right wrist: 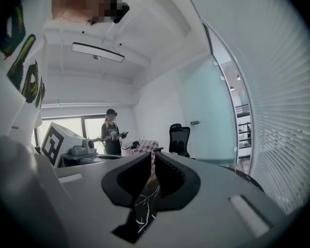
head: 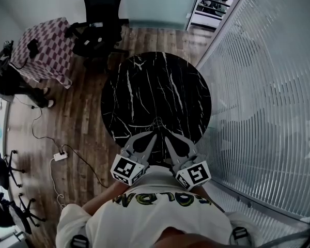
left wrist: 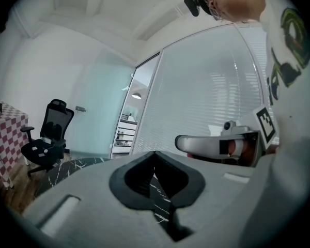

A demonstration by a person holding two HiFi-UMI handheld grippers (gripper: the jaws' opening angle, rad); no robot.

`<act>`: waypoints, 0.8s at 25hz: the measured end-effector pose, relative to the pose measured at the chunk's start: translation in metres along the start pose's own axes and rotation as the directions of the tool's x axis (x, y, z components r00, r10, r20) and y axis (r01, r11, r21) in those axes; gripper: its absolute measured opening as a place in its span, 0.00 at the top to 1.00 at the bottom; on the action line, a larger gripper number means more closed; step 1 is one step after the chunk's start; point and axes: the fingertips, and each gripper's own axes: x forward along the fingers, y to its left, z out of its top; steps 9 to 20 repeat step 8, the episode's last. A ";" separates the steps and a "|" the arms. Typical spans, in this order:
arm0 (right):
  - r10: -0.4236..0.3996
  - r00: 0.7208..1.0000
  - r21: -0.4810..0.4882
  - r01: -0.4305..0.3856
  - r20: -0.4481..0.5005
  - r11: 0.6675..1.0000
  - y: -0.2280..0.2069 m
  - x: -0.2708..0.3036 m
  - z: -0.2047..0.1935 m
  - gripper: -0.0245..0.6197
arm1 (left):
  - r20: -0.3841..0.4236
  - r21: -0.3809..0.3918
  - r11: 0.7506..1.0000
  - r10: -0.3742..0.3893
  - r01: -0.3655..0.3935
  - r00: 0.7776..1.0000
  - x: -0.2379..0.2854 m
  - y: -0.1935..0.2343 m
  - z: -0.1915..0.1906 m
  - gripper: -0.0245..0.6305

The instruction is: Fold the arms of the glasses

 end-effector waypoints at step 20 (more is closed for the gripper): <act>0.000 1.000 -0.006 0.000 -0.012 1.000 0.003 -0.002 -0.001 0.93 | -0.008 -0.017 1.000 0.000 0.000 1.000 -0.003 -0.001 -0.001 0.96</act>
